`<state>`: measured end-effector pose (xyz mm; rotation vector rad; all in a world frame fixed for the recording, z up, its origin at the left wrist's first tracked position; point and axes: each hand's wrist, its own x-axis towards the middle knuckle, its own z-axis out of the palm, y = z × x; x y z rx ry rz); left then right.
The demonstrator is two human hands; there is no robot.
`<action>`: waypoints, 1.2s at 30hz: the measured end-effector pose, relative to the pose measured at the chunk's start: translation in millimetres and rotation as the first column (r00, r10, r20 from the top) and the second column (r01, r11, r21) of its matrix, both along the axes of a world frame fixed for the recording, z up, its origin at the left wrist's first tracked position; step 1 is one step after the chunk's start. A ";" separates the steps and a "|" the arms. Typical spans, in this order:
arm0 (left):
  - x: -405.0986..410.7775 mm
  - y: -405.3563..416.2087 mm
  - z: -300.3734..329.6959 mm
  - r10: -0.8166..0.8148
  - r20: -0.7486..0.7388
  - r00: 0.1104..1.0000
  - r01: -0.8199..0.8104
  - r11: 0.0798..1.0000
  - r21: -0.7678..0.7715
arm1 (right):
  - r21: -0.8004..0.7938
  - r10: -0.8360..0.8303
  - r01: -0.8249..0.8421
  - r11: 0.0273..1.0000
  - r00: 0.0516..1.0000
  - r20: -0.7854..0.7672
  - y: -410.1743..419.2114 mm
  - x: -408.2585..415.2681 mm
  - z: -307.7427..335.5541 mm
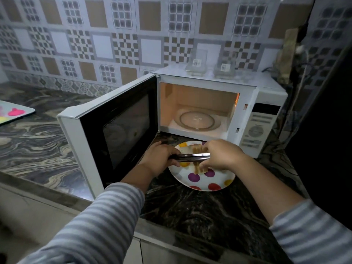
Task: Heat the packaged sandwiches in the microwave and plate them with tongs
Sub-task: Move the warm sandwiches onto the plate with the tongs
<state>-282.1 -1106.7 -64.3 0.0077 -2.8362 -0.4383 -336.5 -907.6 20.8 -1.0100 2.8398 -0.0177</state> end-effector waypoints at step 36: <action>2.5 16.8 -89.4 0.289 0.284 0.914 -0.326 0.941 0.089 | -0.405 -0.390 0.351 0.844 0.921 -0.015 -12.1 17.0 -124.4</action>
